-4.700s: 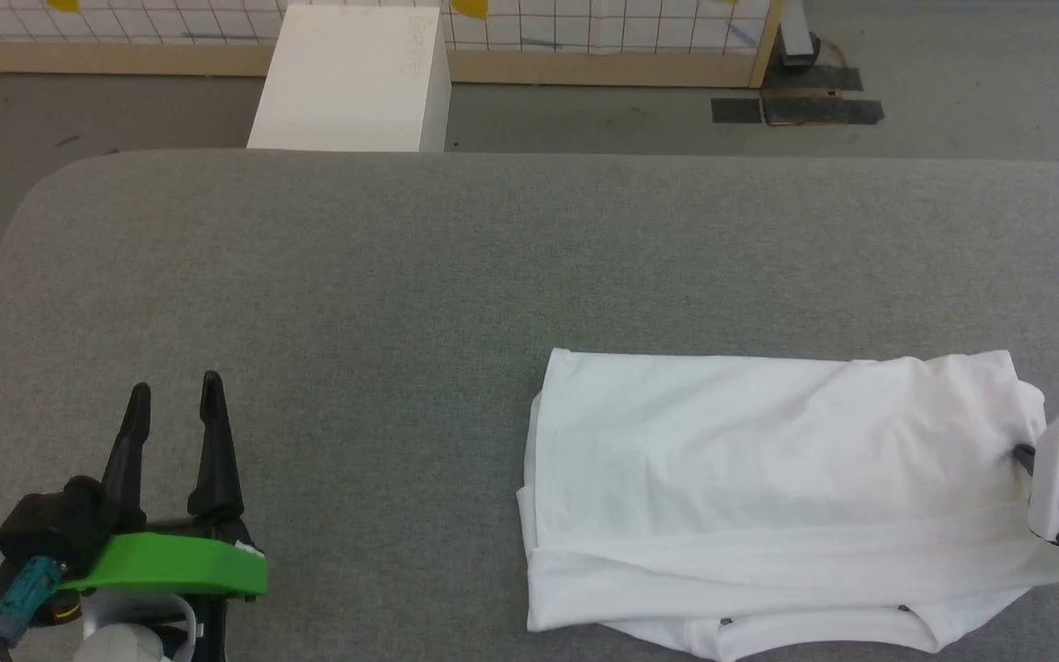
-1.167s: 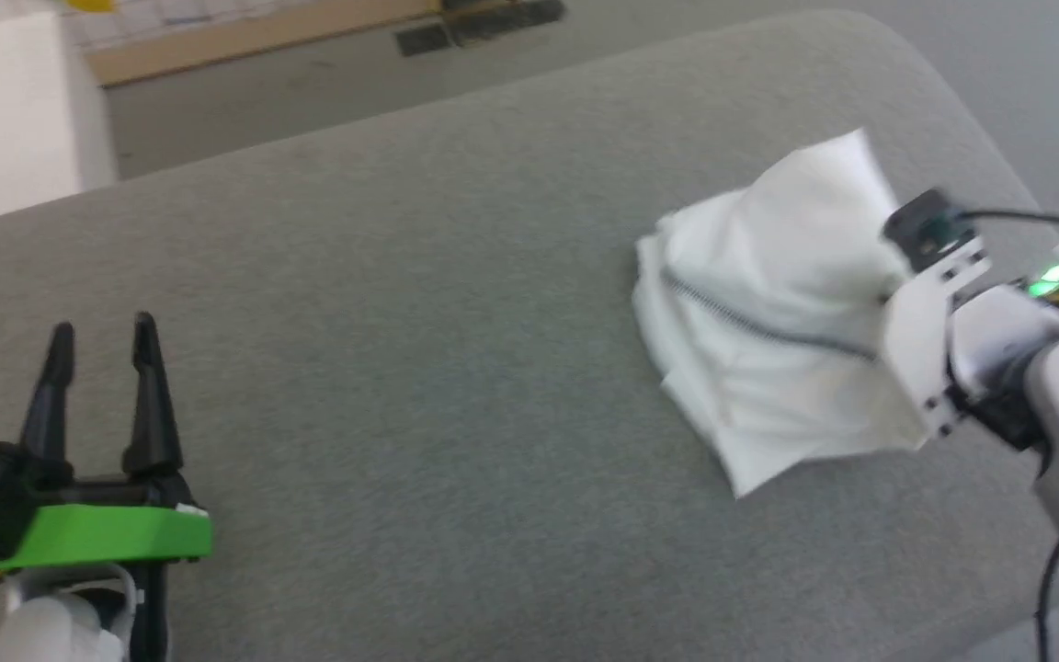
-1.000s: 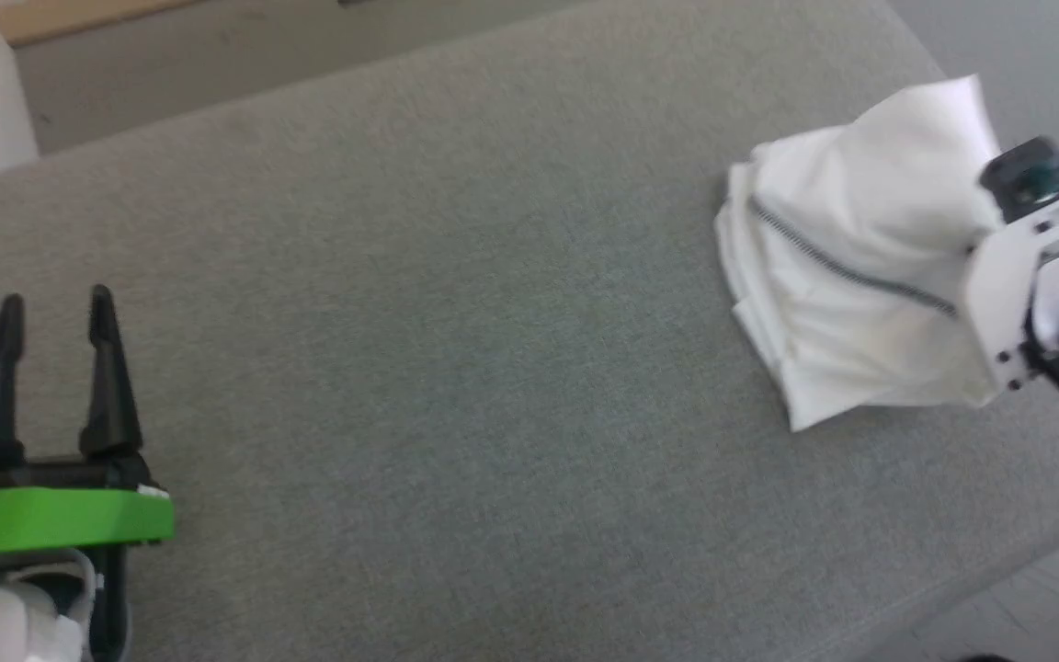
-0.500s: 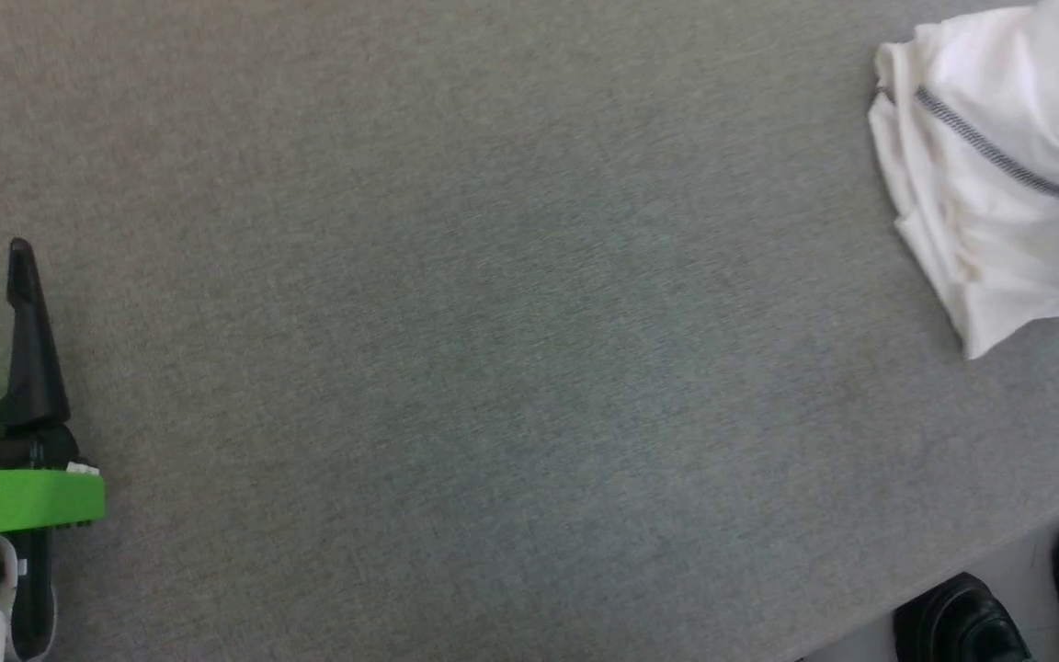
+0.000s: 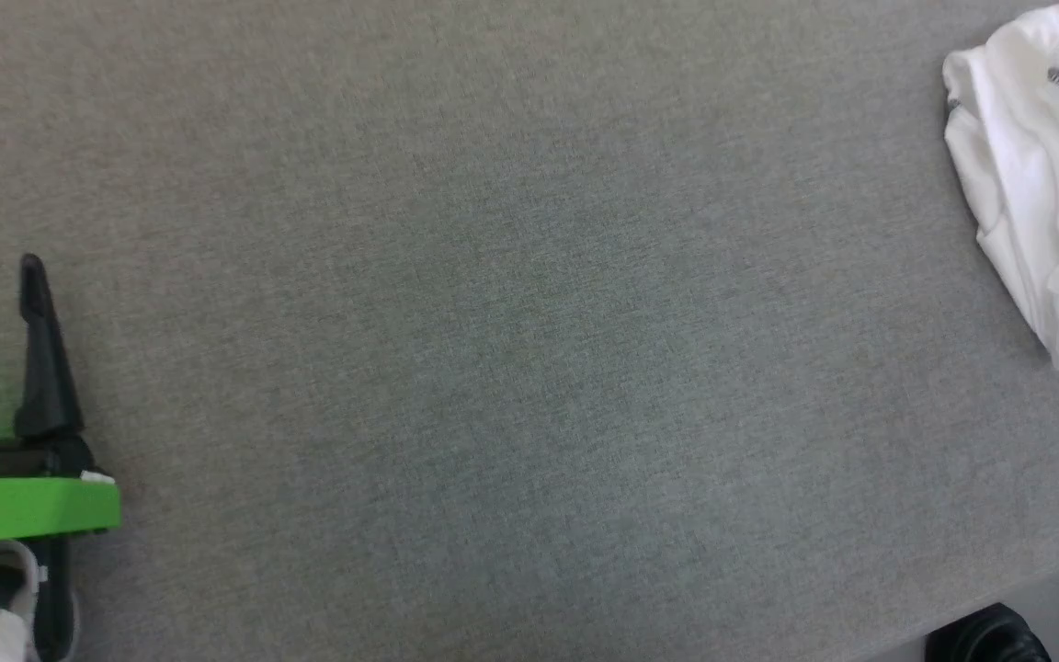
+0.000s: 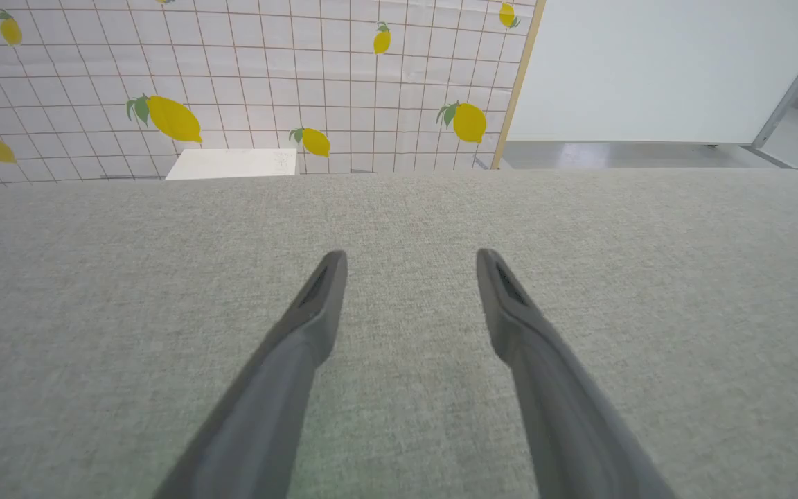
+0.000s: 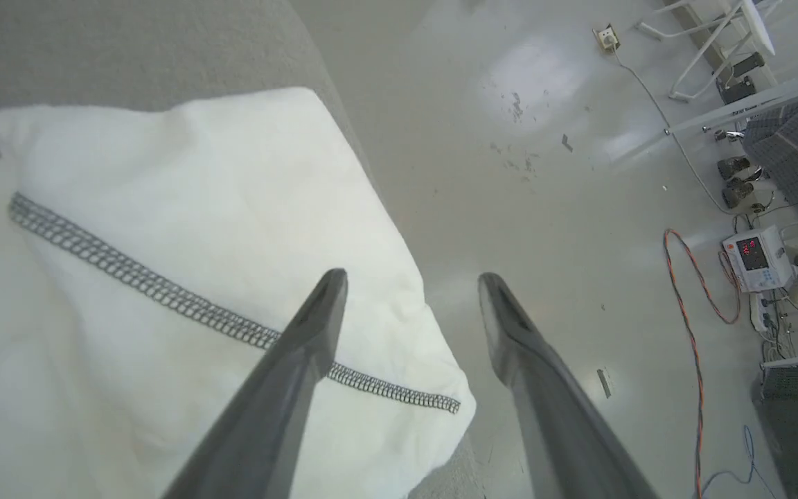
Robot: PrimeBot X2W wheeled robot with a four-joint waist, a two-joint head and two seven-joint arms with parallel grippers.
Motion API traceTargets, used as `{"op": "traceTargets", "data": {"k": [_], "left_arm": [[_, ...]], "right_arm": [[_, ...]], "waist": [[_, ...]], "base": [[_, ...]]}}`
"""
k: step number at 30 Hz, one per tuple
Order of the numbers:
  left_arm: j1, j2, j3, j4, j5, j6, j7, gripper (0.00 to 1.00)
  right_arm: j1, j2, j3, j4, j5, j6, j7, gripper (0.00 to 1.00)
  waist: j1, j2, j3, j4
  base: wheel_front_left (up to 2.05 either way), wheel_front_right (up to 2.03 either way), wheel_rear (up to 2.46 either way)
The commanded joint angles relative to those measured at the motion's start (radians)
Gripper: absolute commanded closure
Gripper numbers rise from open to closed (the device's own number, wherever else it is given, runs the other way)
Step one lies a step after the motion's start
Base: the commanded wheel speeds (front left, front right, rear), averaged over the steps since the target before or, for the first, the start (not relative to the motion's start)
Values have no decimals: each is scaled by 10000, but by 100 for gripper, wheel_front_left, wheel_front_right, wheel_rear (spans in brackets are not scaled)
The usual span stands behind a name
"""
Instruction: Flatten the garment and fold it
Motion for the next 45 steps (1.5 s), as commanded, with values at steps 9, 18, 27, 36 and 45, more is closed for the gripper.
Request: {"op": "traceTargets", "data": {"k": [9, 18, 27, 36, 45], "left_arm": [[285, -812, -435, 1375, -204, 185, -829, 0], [308, -1400, -887, 2129, 33, 357, -1147, 0], [439, -1857, -1093, 2500, 238, 613, -1273, 0], [549, -1960, -1380, 2892, 690, 702, -1302, 0], [495, -2114, -1959, 3858, 964, 423, -1309, 0]], "right_arm": [[-211, 1027, 1162, -2103, 1531, -19, -1948, 0], [1330, 2551, 2155, -4819, 3276, -19, -3035, 0], [4426, 3610, 2520, -5962, 2882, -19, -5619, 0], [5996, 3632, 2609, -4527, 3807, -19, -6881, 0], [6839, 3633, 2523, -3856, 3323, -19, -6941, 0]], "waist": [[-1, -1, -3126, 767], [-1, -1, -4835, 2230], [-1, -1, -5682, 3345], [-1, -1, -5800, 3454], [-1, -1, -5780, 3471]], "base": [[0, 0, 0], [0, 0, 0], [0, 0, 0], [0, 0, 0], [0, 0, 0]]}}
